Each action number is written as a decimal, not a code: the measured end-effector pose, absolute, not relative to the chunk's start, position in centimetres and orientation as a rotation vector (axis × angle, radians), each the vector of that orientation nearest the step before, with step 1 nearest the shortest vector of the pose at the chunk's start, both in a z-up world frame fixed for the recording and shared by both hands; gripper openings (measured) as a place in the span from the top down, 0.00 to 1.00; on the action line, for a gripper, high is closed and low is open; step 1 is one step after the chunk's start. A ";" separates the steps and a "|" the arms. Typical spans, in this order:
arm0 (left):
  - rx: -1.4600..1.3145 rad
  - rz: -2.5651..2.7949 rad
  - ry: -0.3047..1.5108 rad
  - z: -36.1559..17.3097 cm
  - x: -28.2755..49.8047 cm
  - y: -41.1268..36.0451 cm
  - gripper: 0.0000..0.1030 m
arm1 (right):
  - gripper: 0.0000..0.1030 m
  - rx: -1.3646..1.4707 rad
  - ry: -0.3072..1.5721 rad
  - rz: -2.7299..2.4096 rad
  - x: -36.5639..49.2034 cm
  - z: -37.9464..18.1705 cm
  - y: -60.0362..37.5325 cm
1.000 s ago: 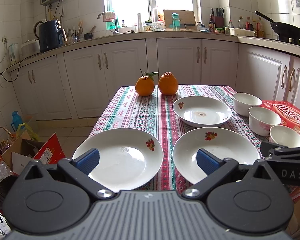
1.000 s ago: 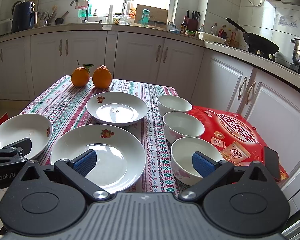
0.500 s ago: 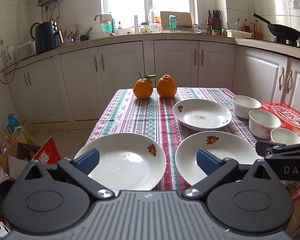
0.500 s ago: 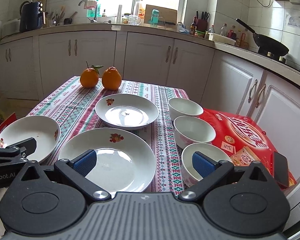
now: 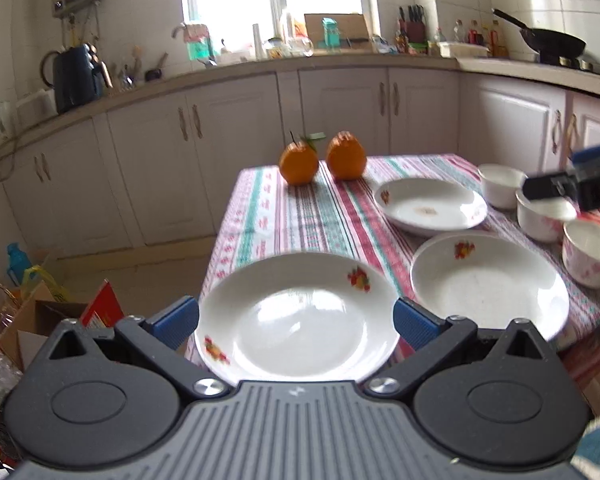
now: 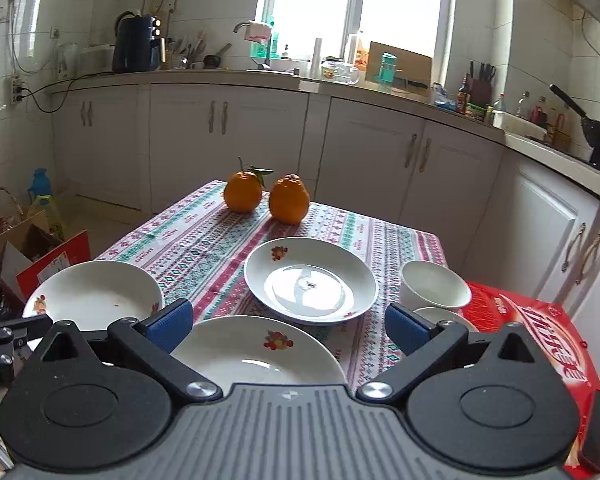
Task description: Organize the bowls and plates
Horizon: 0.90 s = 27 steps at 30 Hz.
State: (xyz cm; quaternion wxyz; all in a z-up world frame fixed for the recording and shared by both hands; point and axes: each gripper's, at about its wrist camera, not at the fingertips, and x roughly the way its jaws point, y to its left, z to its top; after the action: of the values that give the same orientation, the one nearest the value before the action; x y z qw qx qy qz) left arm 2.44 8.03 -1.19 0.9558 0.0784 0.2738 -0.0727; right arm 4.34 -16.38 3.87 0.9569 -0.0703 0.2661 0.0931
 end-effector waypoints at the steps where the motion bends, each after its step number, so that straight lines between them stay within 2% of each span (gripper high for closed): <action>1: 0.167 -0.157 0.582 -1.7 2.4 8.4 0.01 | 0.00 -0.137 0.547 0.218 4.7 3.7 -16.1; 7: 0.152 -0.193 0.696 -5.1 2.3 10.5 0.01 | 0.00 -0.114 0.596 0.346 6.4 2.2 -14.3; 27: 0.149 -0.316 0.755 -8.1 6.6 11.9 0.00 | 0.00 -0.101 0.742 0.458 13.3 -0.8 -10.8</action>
State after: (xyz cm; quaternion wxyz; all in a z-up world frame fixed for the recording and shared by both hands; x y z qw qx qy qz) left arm 6.55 11.93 -8.08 0.9148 0.0726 0.3665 -0.1534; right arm 13.33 -10.83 -0.76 0.9051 -0.0489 0.3593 0.2219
